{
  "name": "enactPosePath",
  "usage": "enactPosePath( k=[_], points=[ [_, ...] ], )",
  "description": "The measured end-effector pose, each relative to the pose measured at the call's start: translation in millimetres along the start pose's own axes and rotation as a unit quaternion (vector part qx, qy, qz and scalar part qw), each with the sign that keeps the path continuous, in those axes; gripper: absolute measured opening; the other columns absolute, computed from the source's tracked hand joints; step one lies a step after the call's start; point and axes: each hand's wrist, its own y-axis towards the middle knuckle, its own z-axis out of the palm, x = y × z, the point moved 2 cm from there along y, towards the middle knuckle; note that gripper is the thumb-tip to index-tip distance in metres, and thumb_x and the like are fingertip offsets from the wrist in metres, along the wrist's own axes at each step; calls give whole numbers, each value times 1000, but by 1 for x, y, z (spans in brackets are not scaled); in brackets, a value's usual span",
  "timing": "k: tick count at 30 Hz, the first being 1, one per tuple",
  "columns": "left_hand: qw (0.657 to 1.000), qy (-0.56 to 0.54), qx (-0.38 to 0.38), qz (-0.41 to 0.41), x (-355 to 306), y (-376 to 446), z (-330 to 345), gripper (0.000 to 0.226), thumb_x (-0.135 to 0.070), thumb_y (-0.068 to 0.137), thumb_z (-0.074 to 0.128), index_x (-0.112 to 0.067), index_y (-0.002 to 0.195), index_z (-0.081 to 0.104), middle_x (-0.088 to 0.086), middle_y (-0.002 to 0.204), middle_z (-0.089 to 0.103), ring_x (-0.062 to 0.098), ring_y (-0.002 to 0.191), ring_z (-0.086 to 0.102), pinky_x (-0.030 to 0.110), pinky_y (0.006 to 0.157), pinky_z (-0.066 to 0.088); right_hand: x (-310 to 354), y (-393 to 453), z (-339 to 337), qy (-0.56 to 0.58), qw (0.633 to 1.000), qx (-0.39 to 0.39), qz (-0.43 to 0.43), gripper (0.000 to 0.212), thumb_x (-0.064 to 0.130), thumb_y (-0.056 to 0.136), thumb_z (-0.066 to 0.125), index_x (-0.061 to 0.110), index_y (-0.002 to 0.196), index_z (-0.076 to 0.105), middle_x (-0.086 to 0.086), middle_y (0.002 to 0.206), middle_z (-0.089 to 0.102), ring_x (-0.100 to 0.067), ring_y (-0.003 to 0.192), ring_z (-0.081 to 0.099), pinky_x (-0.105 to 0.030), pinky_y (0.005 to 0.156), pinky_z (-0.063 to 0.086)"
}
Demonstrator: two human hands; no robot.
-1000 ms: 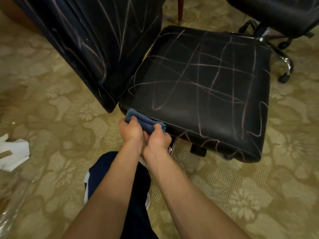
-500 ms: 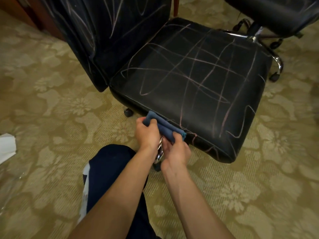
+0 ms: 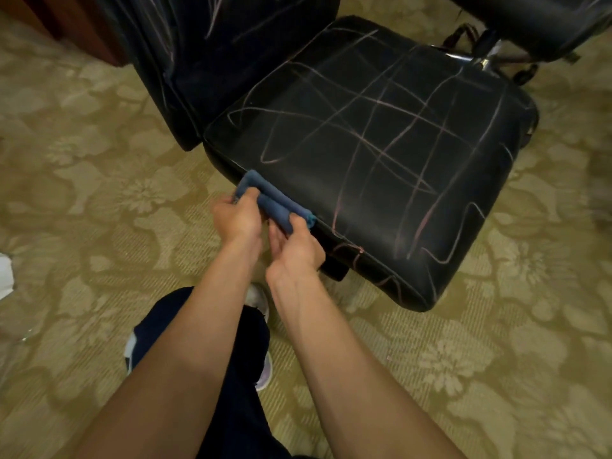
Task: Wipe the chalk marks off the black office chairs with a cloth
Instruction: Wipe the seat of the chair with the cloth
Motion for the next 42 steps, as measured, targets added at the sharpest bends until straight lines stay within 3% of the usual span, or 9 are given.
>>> enactPosePath(
  k=[3,6,11,17,22,25,29,35,42],
  points=[
    [1000,7,14,4,9,-22,4,19,-21,89,70,-5,100,65,6,89,71,17,79,72,27,64,57,8,0,-14,9,1000,-3,-10,7,4,91,66,4,85,63,-14,85,70,-24,71,70,-40,84,60],
    [997,10,74,-6,26,-52,8,12,-20,89,71,-8,90,68,5,82,72,16,76,73,28,63,57,22,-3,-45,19,999,-19,-18,3,5,90,66,3,89,65,-18,89,72,-27,73,71,-35,73,62],
    [992,22,123,-19,51,-83,9,11,-17,91,70,-10,98,67,4,89,72,15,83,72,23,64,53,38,-14,-92,20,999,-18,-27,15,12,93,64,2,104,65,-17,101,74,-25,87,74,-30,78,60],
    [995,-13,93,-30,22,-61,10,8,-13,92,65,-12,85,62,3,80,68,15,72,68,18,51,49,37,-7,-49,23,1000,4,-9,8,6,94,62,2,101,62,-18,99,71,-25,81,71,-31,78,60],
    [998,-41,37,-19,1,-23,10,5,-11,94,62,-9,89,62,12,90,69,25,85,71,38,76,61,-1,5,-3,36,999,7,29,13,8,93,65,0,103,62,-22,101,71,-35,92,72,-47,91,57],
    [996,-77,15,-35,-6,-8,10,11,-13,96,61,-5,103,61,13,100,69,24,91,70,33,76,60,-15,9,17,39,998,21,37,26,8,93,65,-7,114,61,-25,107,69,-40,97,70,-52,92,55],
    [999,-3,37,-13,-3,-12,14,11,-24,94,63,-16,88,58,7,93,69,24,90,70,38,81,59,-8,3,4,21,997,39,56,21,13,94,65,-2,108,67,-22,107,71,-34,95,71,-46,89,57],
    [989,92,109,47,43,-76,4,19,-23,90,67,-13,106,65,2,95,71,14,88,70,29,76,56,22,-14,-93,-23,999,22,38,32,18,93,64,0,120,66,-19,113,71,-25,86,70,-32,72,57],
    [987,67,128,67,61,-95,7,16,-24,93,66,-12,104,67,1,93,72,11,86,71,21,68,53,51,-20,-110,-59,998,9,3,26,17,94,63,7,118,66,-11,108,74,-20,94,71,-26,75,54]
  ],
)
